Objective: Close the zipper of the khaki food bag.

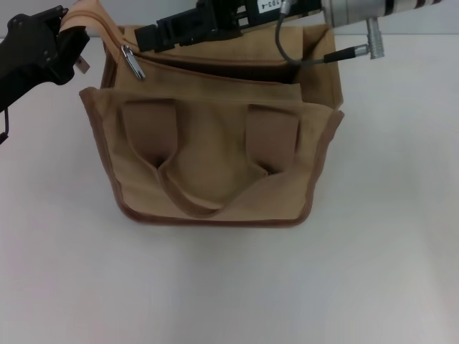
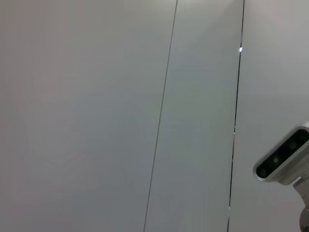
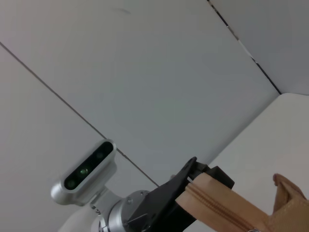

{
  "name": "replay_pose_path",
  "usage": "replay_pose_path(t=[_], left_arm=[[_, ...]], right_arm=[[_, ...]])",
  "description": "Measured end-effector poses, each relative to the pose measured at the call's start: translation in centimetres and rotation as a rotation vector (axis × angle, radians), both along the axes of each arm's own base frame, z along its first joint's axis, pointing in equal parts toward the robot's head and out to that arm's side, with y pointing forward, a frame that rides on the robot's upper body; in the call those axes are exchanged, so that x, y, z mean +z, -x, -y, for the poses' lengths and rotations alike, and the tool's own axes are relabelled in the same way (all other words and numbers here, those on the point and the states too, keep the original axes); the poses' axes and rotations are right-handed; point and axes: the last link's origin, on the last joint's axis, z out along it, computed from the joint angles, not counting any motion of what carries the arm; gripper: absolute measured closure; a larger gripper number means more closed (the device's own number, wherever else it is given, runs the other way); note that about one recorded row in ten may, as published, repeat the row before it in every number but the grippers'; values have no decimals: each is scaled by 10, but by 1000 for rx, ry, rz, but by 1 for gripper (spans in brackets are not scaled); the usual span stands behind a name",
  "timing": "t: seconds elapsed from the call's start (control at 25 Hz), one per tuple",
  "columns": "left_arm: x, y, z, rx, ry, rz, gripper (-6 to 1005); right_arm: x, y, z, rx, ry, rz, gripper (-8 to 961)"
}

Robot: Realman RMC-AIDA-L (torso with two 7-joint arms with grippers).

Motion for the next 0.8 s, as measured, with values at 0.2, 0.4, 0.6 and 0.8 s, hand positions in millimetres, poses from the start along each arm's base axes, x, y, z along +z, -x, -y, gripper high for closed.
replay_pose_path(t=[0.2, 0.4, 0.6, 0.8], left_arm=[[-1, 0, 0, 0, 1, 1, 998], [-1, 0, 0, 0, 0, 1, 998], [-2, 0, 1, 1, 2, 4, 997], [-3, -1, 0, -1, 4, 6, 997]], right_arm=[[-10, 5, 1, -6, 24, 41, 544], [-15, 7, 0, -13, 22, 66, 545], [-19, 7, -2, -30, 7, 80, 547], [-21, 11, -3, -21, 0, 93, 548]])
